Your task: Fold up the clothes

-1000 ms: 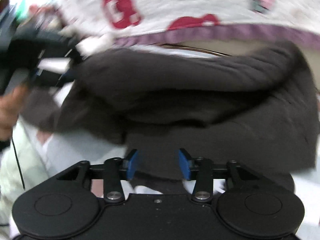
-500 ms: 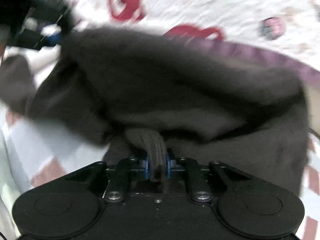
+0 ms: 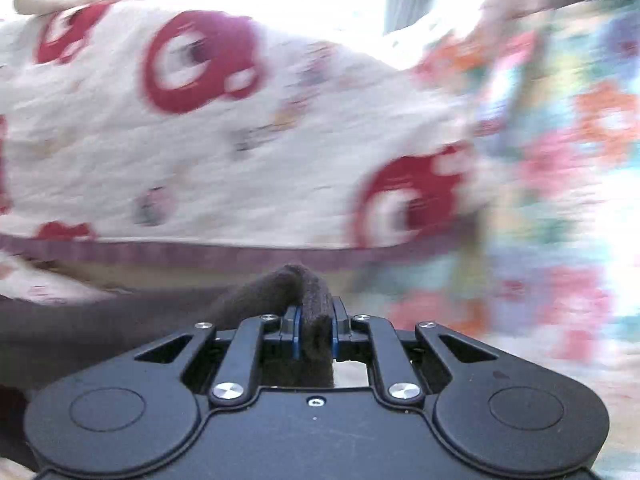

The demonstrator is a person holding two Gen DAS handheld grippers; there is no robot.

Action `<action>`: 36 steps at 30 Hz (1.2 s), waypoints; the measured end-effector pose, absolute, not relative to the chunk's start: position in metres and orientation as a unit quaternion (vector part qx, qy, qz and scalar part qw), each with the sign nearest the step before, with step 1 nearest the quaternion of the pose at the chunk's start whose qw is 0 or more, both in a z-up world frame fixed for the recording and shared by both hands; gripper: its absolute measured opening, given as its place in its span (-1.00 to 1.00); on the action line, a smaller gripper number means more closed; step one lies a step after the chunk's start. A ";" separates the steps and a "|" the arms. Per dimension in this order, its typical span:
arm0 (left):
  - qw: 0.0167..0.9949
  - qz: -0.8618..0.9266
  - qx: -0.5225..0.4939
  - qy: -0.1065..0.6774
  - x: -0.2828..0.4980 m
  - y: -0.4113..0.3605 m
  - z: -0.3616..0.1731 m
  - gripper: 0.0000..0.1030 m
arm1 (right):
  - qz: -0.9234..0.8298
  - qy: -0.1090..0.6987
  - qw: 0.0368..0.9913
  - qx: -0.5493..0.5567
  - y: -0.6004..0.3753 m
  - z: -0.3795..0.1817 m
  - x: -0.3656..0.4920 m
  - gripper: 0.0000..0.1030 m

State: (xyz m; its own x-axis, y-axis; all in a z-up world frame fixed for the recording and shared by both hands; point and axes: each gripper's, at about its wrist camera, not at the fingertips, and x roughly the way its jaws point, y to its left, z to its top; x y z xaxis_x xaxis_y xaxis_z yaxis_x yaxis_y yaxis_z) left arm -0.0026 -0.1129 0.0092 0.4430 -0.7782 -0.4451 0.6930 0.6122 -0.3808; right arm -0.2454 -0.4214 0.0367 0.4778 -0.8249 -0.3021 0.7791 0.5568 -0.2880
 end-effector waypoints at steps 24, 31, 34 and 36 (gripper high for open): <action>0.833 -0.297 0.080 0.461 0.101 -0.134 -0.074 -0.05 | -0.263 0.359 0.894 0.059 -0.468 -0.075 -0.146 -0.16; 0.792 -0.386 0.160 0.444 0.171 -0.201 -0.099 0.14 | -0.170 0.396 0.899 0.081 -0.531 -0.064 -0.078 -0.13; 0.773 -0.391 0.204 0.456 0.200 -0.220 -0.120 0.11 | -0.154 0.434 0.883 0.086 -0.555 -0.076 -0.063 -0.13; 0.764 -0.398 0.211 0.462 0.210 -0.231 -0.126 0.14 | -0.169 0.443 0.877 0.079 -0.574 -0.088 -0.063 -0.13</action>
